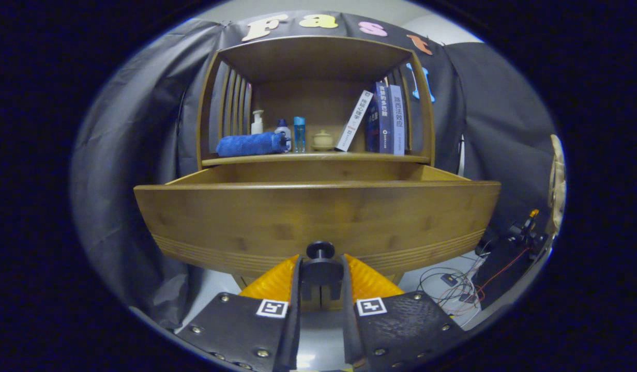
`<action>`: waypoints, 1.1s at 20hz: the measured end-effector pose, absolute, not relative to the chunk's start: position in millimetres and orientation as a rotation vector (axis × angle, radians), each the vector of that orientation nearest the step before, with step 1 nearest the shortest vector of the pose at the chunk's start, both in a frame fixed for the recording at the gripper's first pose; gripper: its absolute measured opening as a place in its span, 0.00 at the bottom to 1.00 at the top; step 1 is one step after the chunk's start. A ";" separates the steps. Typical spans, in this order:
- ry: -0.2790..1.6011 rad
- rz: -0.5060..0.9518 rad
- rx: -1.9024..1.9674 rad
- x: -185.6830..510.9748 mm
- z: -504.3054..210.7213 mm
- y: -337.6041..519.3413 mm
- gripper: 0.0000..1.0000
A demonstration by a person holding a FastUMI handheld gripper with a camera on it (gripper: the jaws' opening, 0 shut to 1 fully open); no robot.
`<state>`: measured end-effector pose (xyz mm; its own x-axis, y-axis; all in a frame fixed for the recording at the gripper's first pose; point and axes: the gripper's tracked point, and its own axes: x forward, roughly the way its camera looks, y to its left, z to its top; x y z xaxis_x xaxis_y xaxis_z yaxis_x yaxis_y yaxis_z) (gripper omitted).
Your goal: Pull open the drawer, take out the items inside it, and place them on the countertop above the cabinet.
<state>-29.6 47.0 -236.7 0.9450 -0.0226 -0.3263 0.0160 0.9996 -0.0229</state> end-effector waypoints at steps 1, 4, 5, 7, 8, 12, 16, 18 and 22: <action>0.323 -0.026 0.025 -32.9 -230.2 44.9 0.39; 0.260 -0.051 0.039 -41.0 -194.2 34.8 0.58; 0.237 -0.047 0.035 -41.3 -182.0 36.5 0.66; 0.201 -0.040 0.036 -41.3 -155.4 40.2 0.75; 0.190 -0.034 0.033 -41.7 -145.8 44.0 0.79; 0.185 -0.011 -0.013 -35.3 -123.0 57.1 0.93; 0.206 -0.003 -0.022 -21.6 -106.8 67.3 0.93; 0.224 -0.011 -0.033 -7.7 -99.3 68.8 0.93; 0.342 -0.012 -0.082 31.5 -110.7 67.6 0.93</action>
